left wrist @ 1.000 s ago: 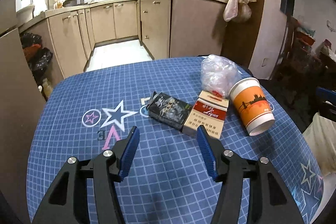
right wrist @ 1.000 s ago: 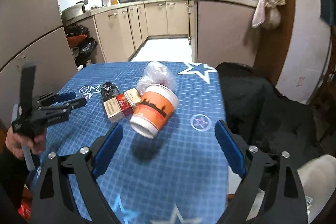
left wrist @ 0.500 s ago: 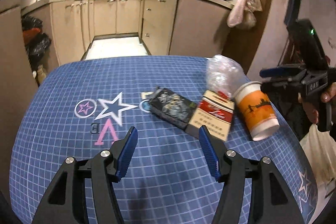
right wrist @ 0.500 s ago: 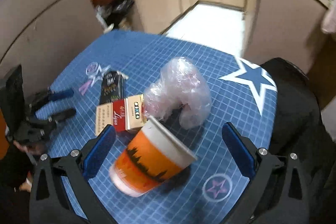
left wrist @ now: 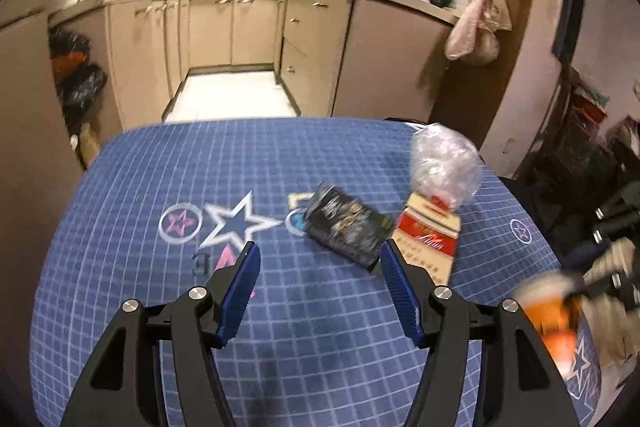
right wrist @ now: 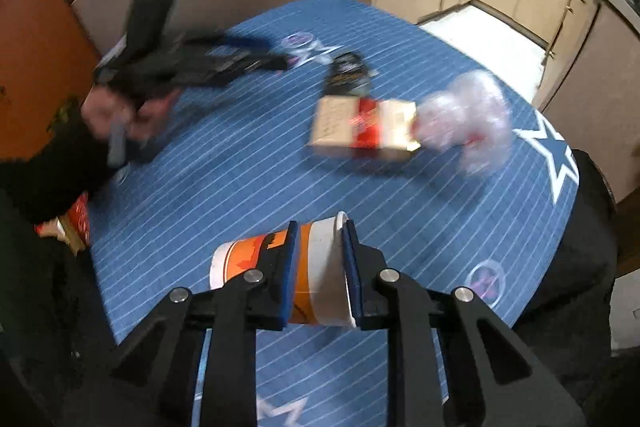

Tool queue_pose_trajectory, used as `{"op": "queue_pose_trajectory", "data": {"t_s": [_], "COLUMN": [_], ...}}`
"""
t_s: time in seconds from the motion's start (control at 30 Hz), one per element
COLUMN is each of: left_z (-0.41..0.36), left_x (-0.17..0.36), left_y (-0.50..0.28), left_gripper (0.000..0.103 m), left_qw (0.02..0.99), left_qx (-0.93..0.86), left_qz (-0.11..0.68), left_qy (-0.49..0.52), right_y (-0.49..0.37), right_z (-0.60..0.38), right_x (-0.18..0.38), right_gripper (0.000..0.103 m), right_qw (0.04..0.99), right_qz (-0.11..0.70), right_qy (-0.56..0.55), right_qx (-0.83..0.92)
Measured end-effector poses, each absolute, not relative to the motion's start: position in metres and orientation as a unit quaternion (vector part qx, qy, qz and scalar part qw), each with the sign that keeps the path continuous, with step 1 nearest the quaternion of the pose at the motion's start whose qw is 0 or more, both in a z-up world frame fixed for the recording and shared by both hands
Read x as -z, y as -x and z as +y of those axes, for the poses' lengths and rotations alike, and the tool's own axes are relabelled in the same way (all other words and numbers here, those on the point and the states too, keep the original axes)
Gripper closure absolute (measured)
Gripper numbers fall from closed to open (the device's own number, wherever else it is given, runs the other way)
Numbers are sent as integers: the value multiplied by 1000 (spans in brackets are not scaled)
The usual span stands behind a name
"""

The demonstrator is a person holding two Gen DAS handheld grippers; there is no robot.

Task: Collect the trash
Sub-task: 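Grasp the orange paper cup with the right tool while the left tool grasps the plastic bag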

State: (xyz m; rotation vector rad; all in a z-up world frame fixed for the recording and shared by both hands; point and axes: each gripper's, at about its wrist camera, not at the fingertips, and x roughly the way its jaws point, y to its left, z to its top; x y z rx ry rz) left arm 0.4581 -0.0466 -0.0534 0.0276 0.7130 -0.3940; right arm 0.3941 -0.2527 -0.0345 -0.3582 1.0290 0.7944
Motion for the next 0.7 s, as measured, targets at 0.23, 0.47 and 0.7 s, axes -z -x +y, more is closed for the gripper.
{"op": "queue_pose_trajectory", "data": {"t_s": [0.23, 0.47, 0.7], "left_z": [-81, -111, -136], "left_x": [41, 40, 46], "left_y": [-458, -453, -466], "left_gripper": [35, 32, 32], "left_qw": [914, 908, 891], "left_qx": [221, 245, 278], "left_qz": [336, 325, 341], "left_qy": [-53, -100, -110], "right_y": [-347, -328, -291], "right_z": [-252, -291, -289], "right_x": [39, 49, 61], "right_gripper": [89, 86, 37], "right_qw": [799, 786, 786], "right_qz": [477, 529, 495], "right_qy": [101, -58, -89], "right_qx": [-351, -316, -359]}}
